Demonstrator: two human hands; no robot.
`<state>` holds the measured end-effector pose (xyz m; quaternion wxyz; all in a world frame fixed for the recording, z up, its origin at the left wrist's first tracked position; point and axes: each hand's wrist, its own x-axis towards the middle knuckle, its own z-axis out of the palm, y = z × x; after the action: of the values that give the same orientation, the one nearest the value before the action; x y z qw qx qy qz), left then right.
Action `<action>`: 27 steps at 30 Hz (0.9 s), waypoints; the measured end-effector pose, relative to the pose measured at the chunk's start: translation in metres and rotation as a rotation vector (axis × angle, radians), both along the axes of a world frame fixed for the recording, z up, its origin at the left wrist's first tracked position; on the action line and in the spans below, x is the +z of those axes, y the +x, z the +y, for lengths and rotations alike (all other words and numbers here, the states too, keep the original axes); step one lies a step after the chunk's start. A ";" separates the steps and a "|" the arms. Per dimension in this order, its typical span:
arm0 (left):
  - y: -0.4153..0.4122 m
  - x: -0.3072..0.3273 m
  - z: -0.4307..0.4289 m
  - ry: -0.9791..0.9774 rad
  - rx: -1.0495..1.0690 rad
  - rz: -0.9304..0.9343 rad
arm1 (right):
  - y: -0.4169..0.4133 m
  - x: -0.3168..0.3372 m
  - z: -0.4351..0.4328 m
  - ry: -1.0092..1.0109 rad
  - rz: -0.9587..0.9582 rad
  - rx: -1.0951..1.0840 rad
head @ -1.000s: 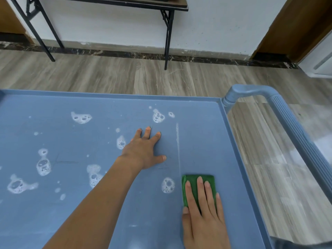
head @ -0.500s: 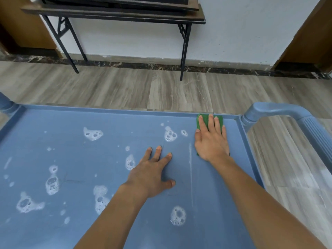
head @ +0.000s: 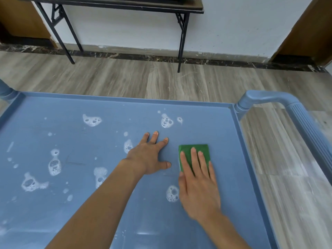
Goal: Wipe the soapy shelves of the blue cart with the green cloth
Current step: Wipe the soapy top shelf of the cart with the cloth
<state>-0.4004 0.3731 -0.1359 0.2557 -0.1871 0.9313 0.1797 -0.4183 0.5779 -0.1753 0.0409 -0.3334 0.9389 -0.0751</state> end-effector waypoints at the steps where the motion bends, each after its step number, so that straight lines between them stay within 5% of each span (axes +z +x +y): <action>1: 0.000 0.001 0.000 -0.002 -0.007 -0.004 | 0.020 0.001 0.009 -0.013 0.022 -0.012; 9: -0.001 0.007 -0.005 -0.040 -0.072 -0.019 | 0.123 -0.008 0.054 -0.012 0.261 -0.086; 13: 0.001 0.004 -0.006 -0.034 -0.074 0.002 | 0.118 -0.006 0.048 -0.039 0.227 -0.104; 27: 0.003 0.002 -0.007 0.006 -0.062 0.052 | -0.107 -0.006 -0.099 0.010 -0.057 -0.096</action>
<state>-0.3976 0.3659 -0.1341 0.2374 -0.1528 0.9424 0.1793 -0.5250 0.4792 -0.1814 0.0656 -0.2857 0.9526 -0.0817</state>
